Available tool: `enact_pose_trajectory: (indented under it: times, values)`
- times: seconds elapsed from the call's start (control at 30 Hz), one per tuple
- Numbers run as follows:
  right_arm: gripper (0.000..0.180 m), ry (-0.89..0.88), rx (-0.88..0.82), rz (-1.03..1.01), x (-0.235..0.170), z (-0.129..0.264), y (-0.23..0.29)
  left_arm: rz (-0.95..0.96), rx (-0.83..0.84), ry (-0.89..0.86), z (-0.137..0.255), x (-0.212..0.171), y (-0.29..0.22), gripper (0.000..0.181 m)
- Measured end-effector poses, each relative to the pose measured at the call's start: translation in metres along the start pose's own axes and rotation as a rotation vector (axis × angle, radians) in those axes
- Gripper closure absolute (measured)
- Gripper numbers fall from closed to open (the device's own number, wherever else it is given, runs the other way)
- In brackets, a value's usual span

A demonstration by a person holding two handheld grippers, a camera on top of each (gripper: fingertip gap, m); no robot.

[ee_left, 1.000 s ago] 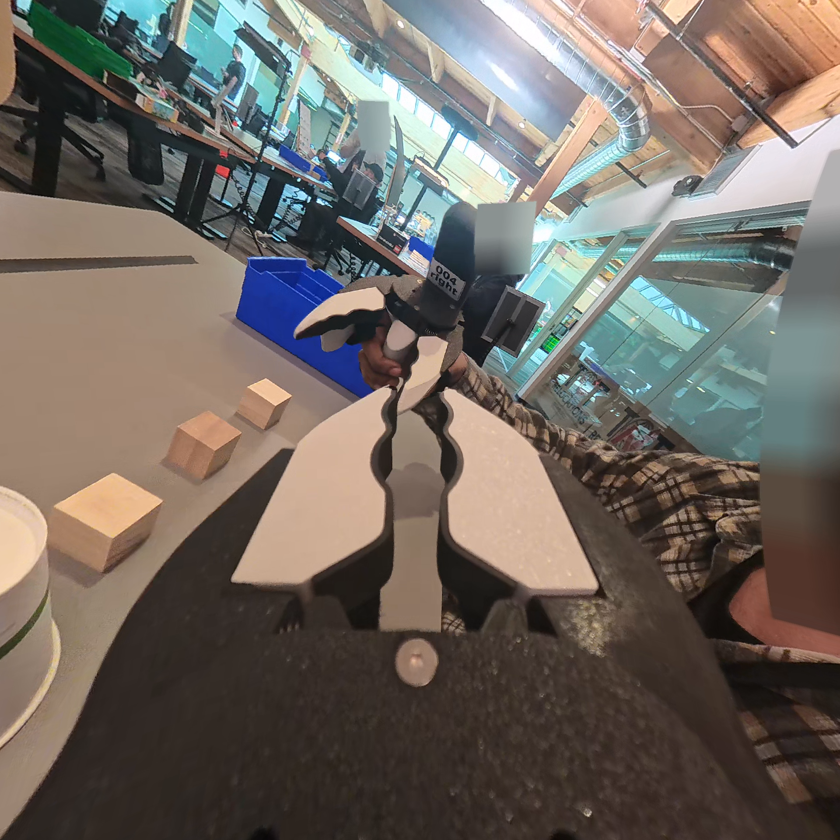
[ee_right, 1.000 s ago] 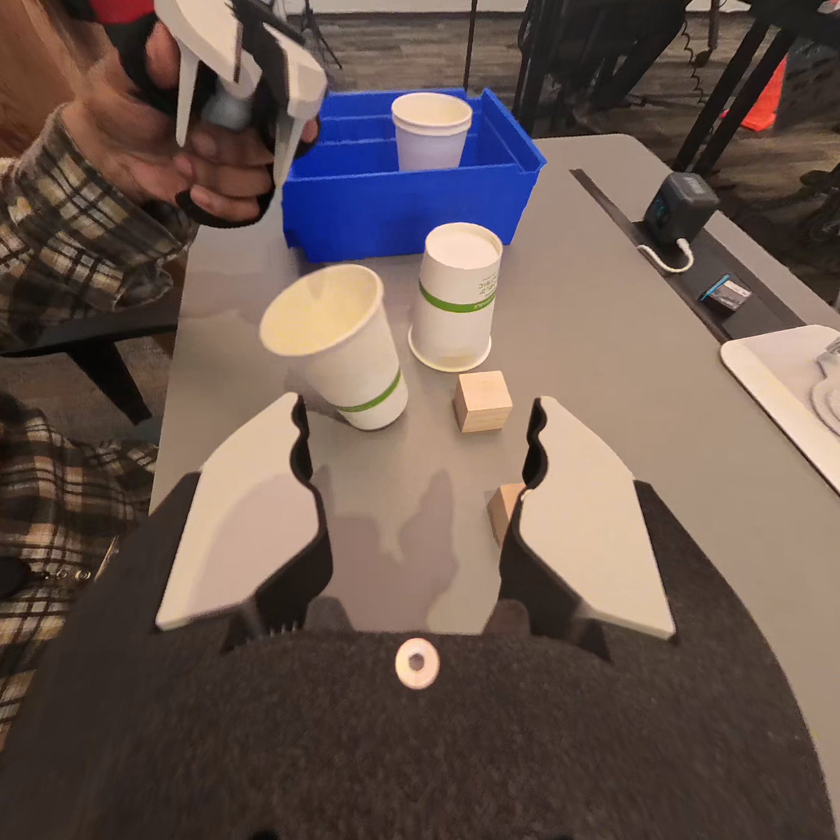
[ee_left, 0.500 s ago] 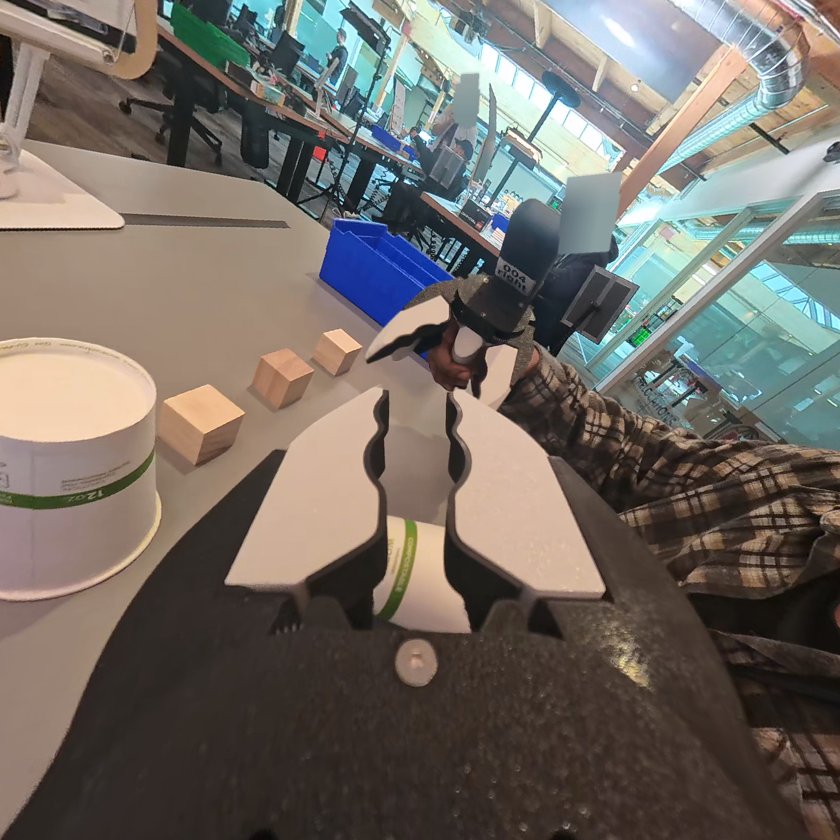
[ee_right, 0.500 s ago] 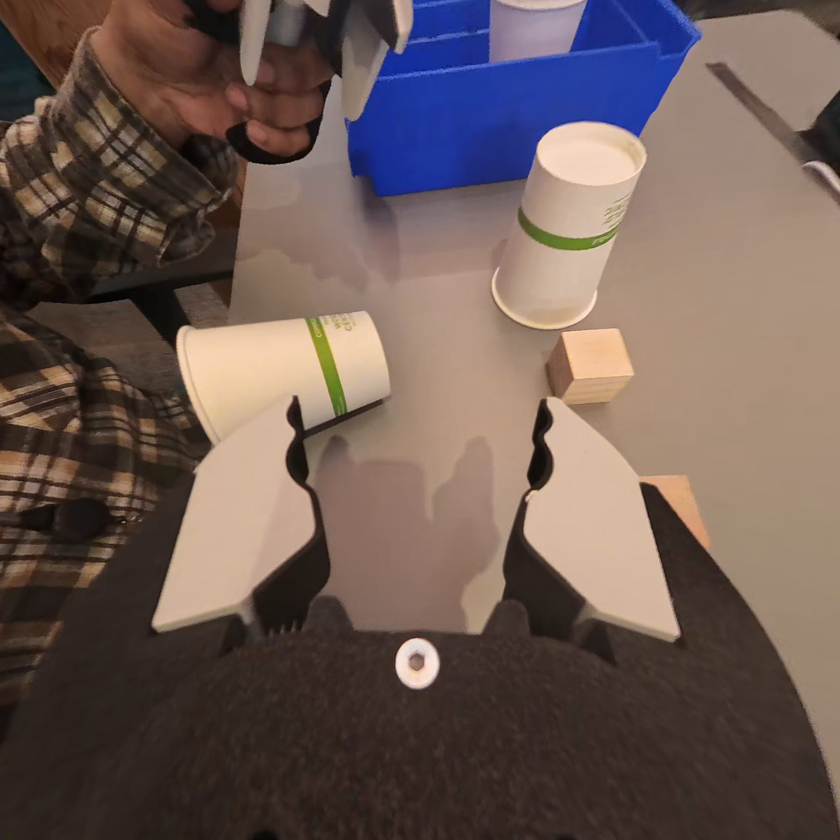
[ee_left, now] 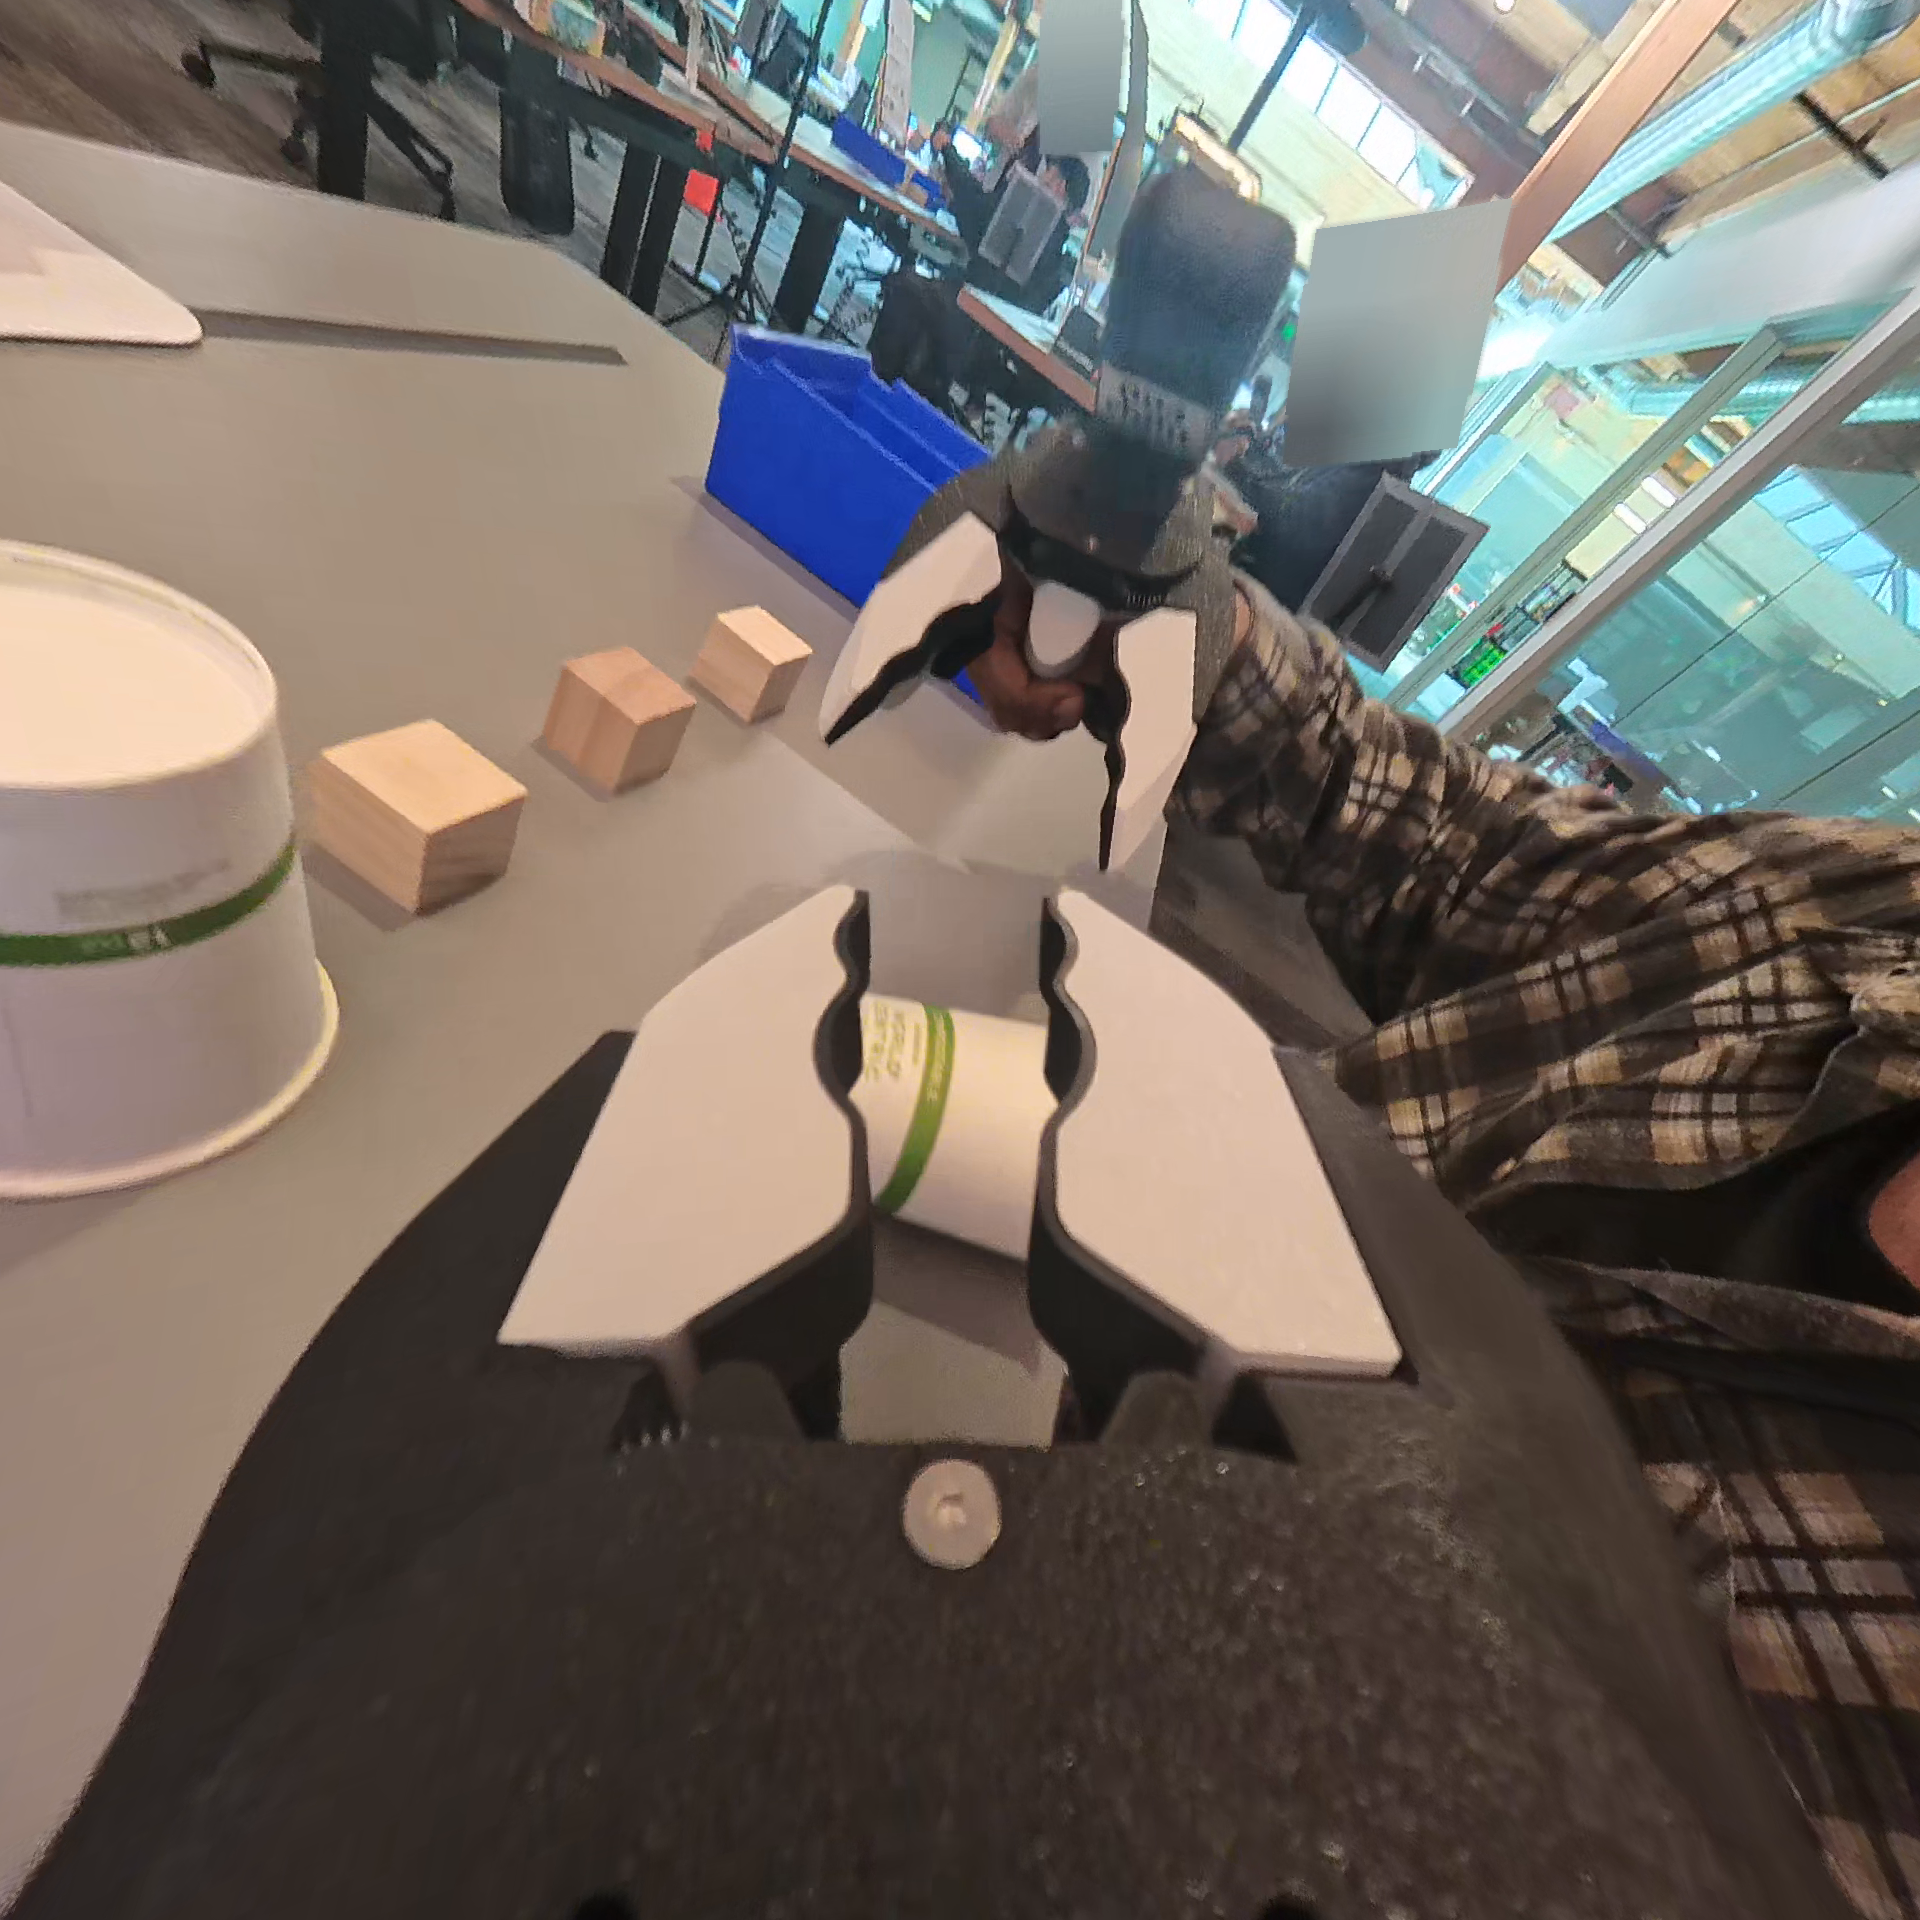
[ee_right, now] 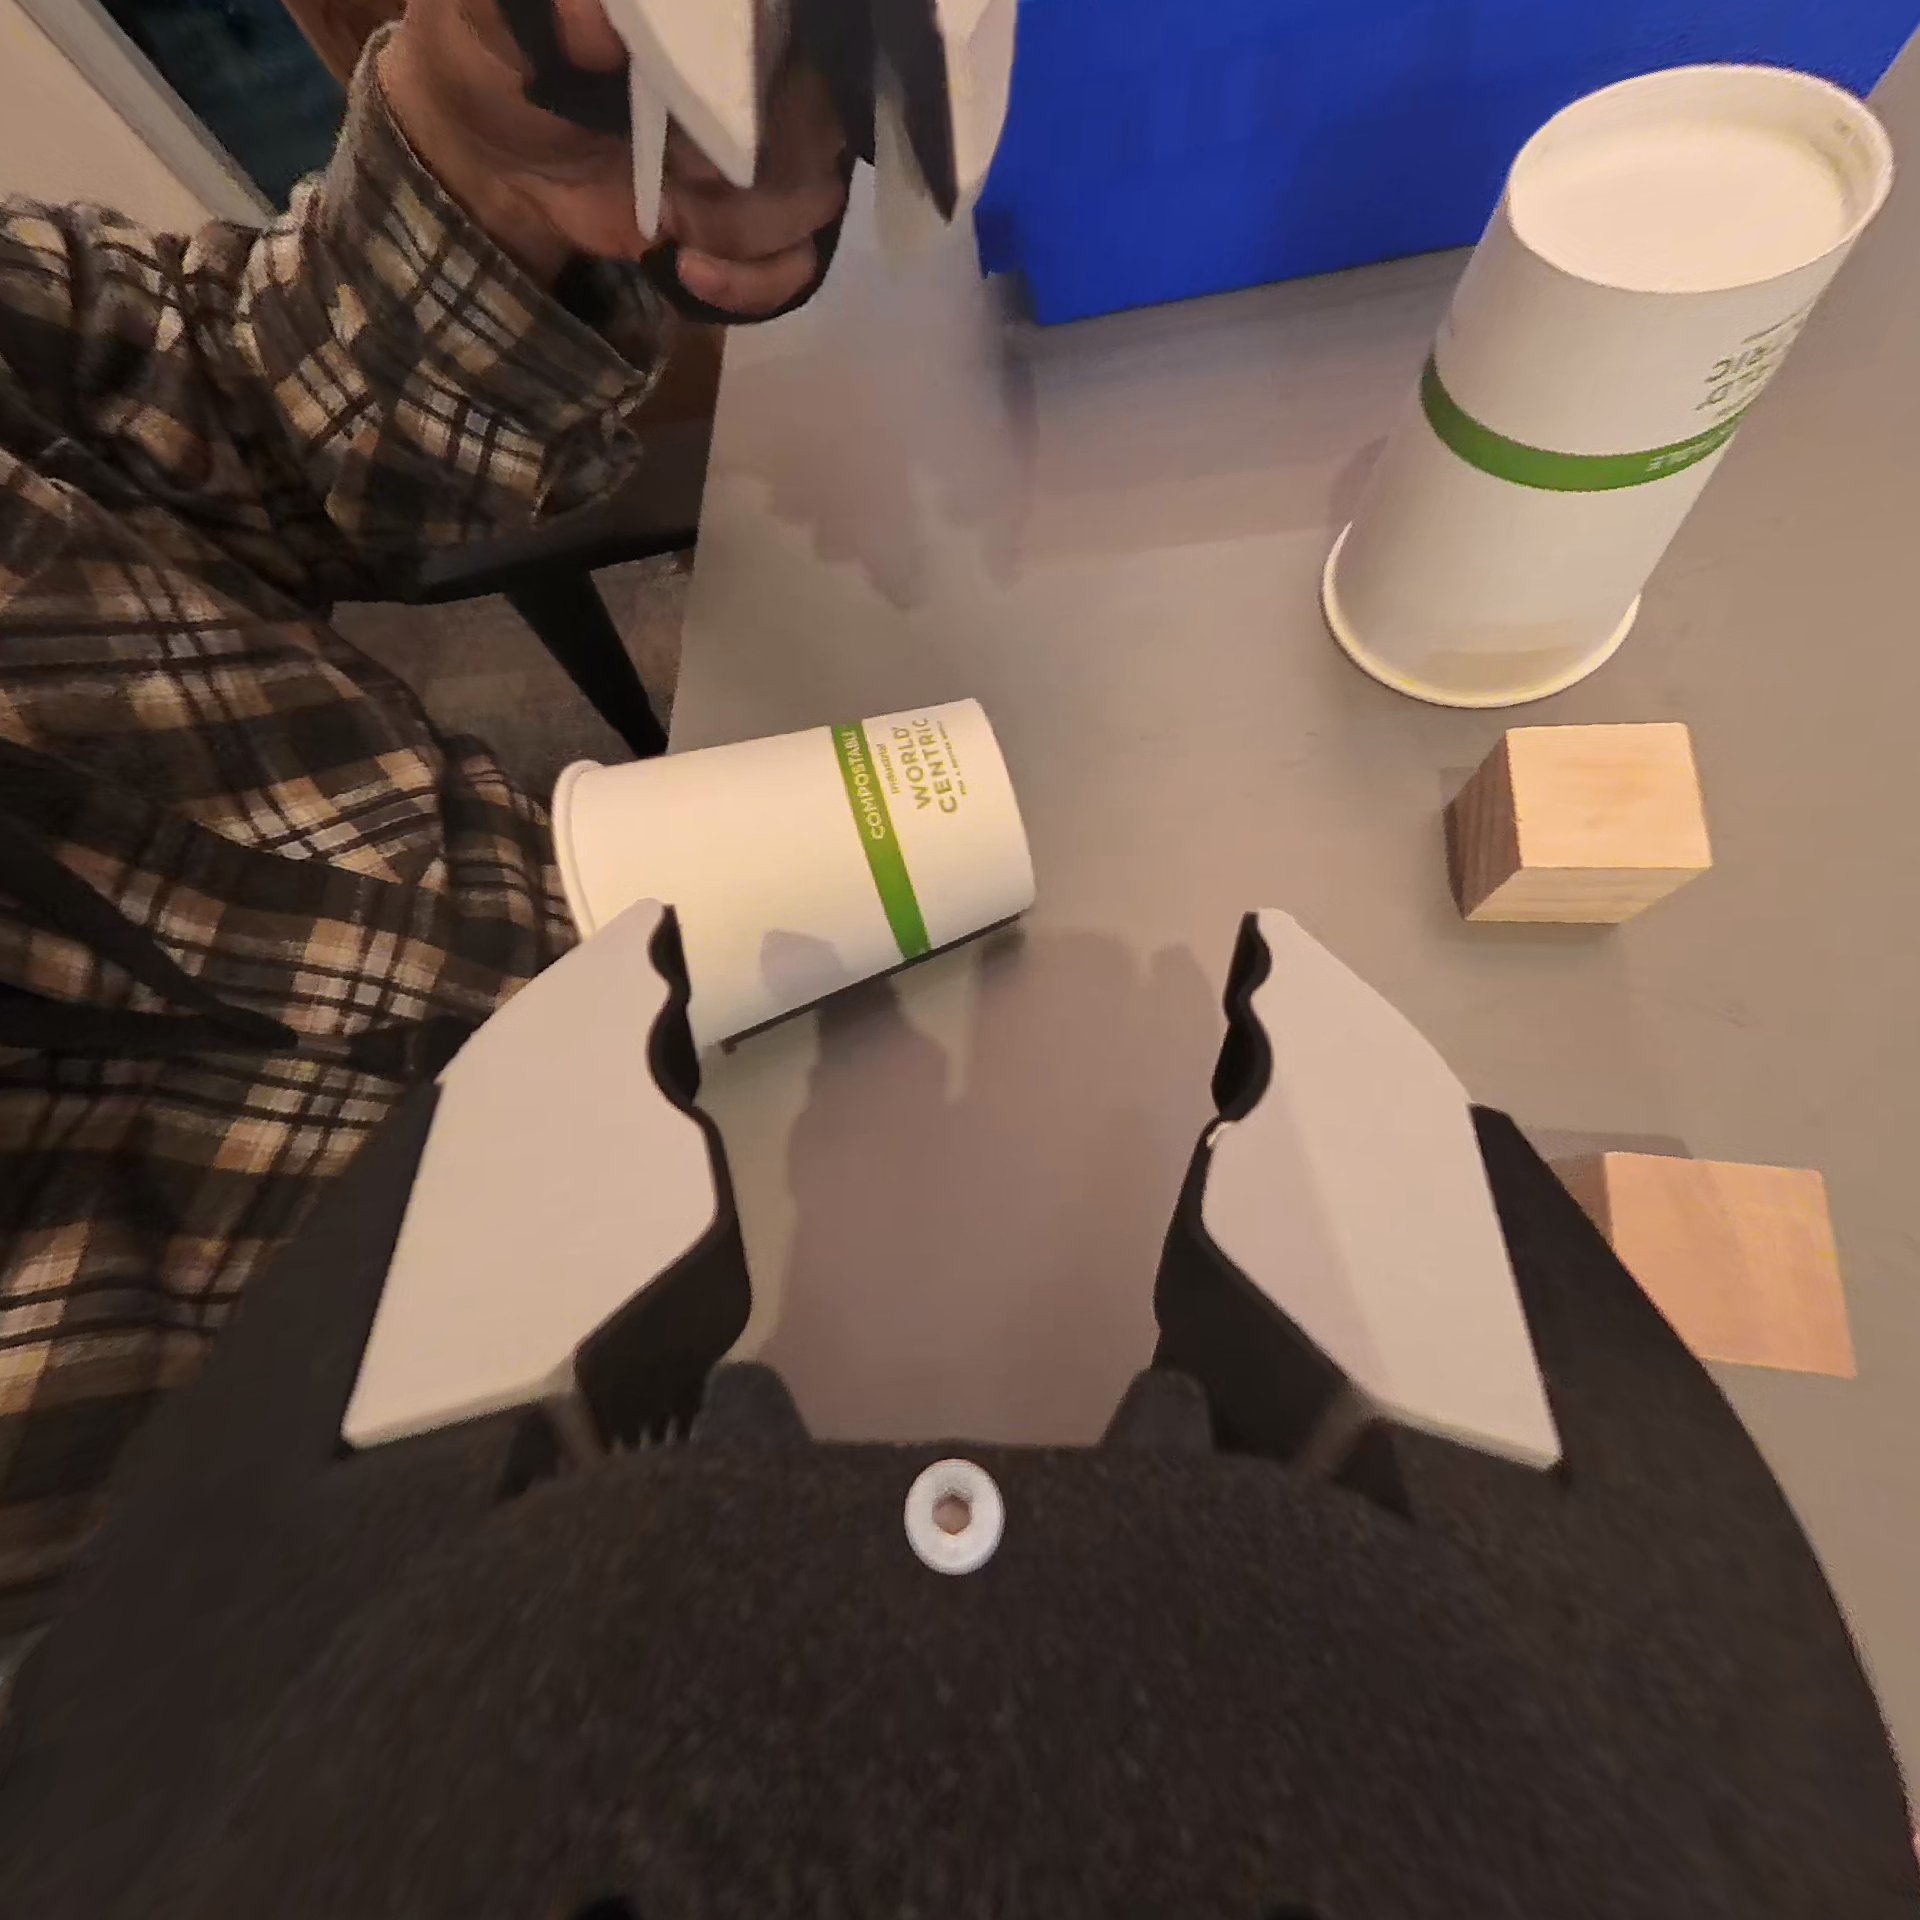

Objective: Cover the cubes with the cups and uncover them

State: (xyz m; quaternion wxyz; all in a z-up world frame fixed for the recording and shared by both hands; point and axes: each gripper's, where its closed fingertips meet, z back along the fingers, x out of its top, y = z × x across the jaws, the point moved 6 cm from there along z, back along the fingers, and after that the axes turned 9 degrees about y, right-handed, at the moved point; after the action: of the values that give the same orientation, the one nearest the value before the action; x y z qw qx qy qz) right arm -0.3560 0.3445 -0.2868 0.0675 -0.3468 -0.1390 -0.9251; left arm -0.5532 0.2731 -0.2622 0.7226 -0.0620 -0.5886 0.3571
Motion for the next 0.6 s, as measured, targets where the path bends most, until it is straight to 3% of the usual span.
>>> enact_pose_trajectory:
  times: [0.13,0.27,0.6]
  values:
    - [0.076,0.058,0.050,-0.050,0.003,-0.002,0.007,0.007,0.032,0.025,0.009,-0.024,-0.013,0.147]
    - [0.056,0.154,0.083,-0.218,0.012,-0.009,0.012,-0.004,0.066,-0.043,0.027,-0.031,-0.022,0.146]
    - [0.034,0.408,-0.067,-0.689,0.036,-0.038,0.019,-0.086,0.254,-0.236,0.095,0.002,-0.041,0.144]
